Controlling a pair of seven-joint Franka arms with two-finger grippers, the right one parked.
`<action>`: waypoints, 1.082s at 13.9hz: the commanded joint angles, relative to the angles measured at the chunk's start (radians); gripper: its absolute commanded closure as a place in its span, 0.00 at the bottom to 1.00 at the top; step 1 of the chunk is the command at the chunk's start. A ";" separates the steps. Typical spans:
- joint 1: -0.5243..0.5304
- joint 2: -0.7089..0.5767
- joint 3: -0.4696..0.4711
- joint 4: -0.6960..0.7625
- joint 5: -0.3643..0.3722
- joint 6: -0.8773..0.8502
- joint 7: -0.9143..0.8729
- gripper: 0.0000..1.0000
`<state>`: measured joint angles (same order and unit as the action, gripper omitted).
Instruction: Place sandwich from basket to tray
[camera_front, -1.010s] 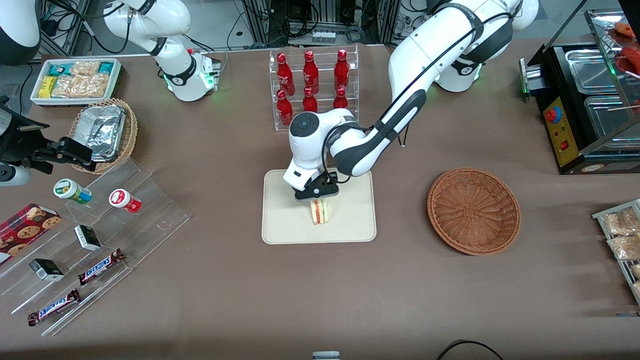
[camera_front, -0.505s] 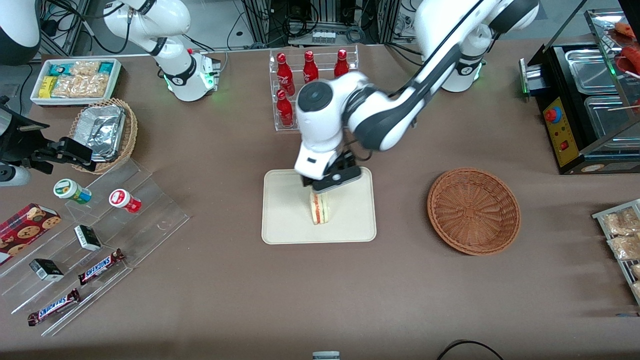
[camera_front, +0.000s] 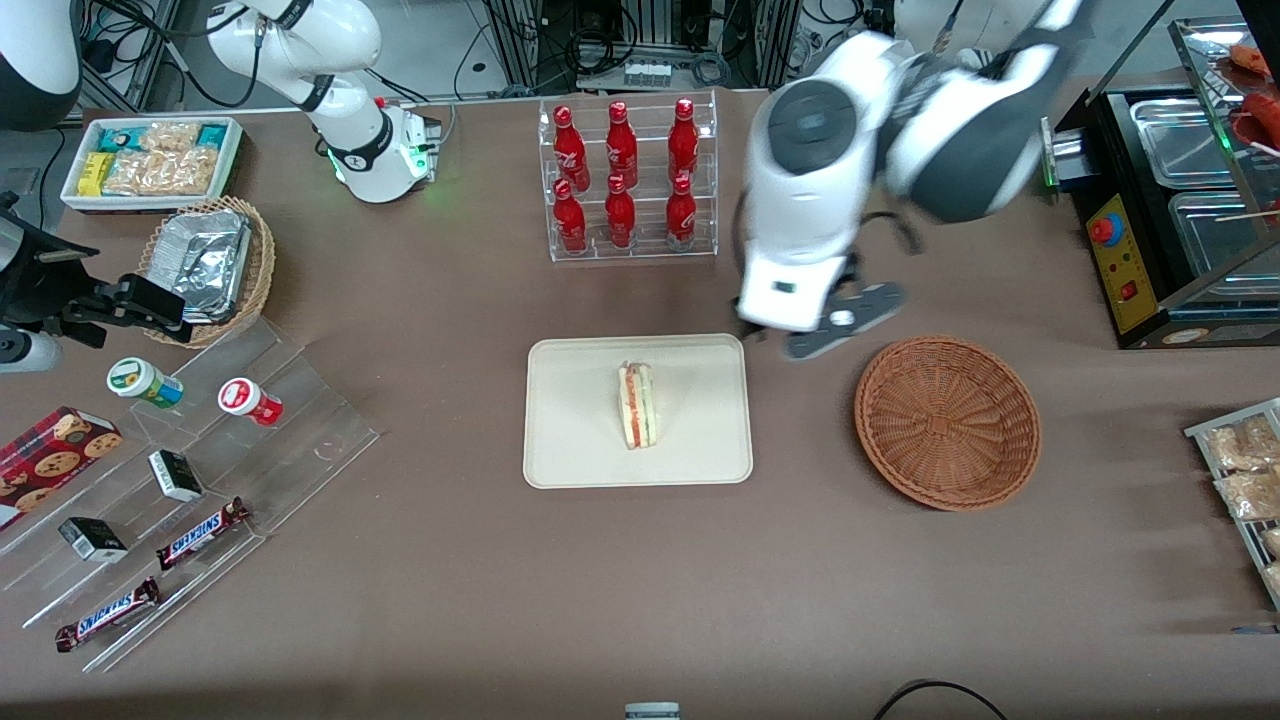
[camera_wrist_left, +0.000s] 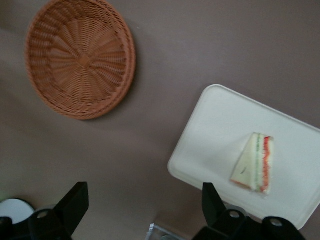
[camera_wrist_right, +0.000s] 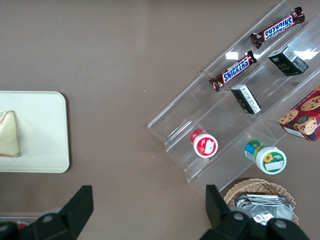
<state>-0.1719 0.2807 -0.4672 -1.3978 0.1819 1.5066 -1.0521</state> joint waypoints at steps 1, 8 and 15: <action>0.142 -0.112 -0.005 -0.039 -0.079 -0.077 0.203 0.00; 0.387 -0.253 0.089 -0.093 -0.136 -0.189 0.755 0.00; 0.239 -0.371 0.450 -0.234 -0.200 -0.135 1.086 0.00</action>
<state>0.1021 -0.0432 -0.0303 -1.5611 -0.0073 1.3267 0.0244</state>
